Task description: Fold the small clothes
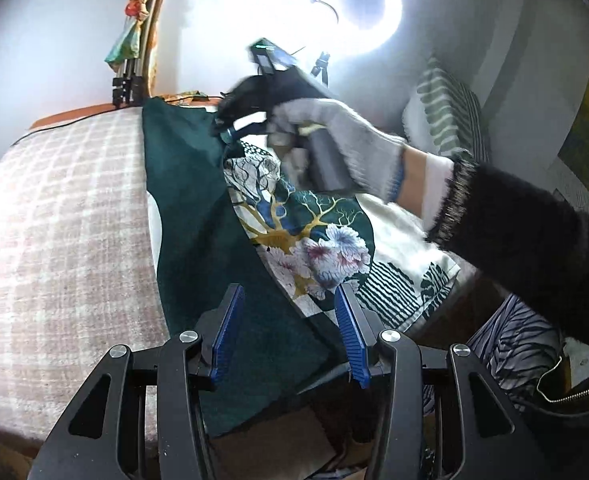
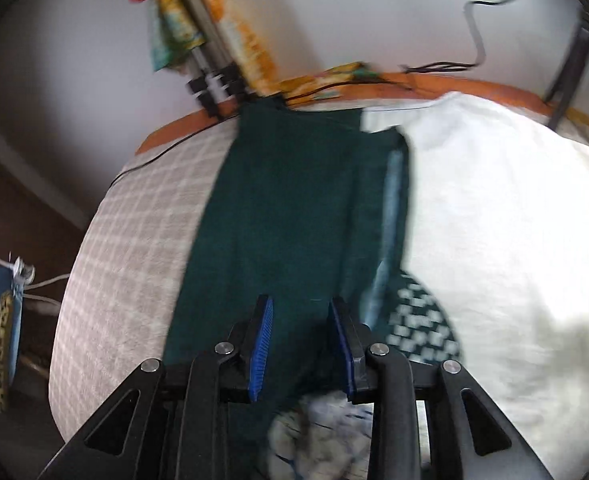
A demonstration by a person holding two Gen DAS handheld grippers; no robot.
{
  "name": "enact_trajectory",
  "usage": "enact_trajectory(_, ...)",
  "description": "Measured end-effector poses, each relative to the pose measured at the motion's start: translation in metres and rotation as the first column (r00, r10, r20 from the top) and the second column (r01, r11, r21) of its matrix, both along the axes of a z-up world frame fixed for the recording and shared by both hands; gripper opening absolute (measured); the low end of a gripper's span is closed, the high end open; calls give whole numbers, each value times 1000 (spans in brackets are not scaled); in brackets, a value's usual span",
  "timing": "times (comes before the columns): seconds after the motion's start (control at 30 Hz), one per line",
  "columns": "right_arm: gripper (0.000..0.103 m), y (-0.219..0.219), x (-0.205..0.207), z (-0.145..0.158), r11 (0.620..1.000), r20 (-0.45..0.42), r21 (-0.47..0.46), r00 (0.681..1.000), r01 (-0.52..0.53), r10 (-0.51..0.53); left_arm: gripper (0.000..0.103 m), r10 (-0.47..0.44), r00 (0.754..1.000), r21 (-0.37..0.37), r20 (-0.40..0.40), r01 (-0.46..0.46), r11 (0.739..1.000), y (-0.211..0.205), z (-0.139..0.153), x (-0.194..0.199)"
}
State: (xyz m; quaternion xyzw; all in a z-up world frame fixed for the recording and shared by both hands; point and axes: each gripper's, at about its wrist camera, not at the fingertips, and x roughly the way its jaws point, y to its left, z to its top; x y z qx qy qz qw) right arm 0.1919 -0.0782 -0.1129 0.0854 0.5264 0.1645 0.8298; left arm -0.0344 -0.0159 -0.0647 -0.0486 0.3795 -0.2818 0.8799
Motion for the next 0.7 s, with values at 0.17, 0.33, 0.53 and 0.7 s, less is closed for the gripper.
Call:
enact_trajectory(0.17, 37, -46, -17, 21, 998, 45, -45, 998, 44, -42, 45, -9, 1000, 4, 30, 9, 1000, -11, 5, -3)
enact_trajectory(0.33, 55, -90, -45, 46, 996, 118, -68, 991, 66, -57, 45, -13, 999, 13, 48, 13, 1000, -26, 7, -7)
enact_trajectory(0.53, 74, -136, -88, 76, 989, 217, -116, 974, 95, -68, 58, -38, 998, 42, 42, 37, 998, -51, 8, -12)
enact_trajectory(0.7, 86, -183, -125, 97, 988, 295, -79, 950, 134, -105, 59, -84, 996, 27, 25, 83, 996, -81, 0, -17)
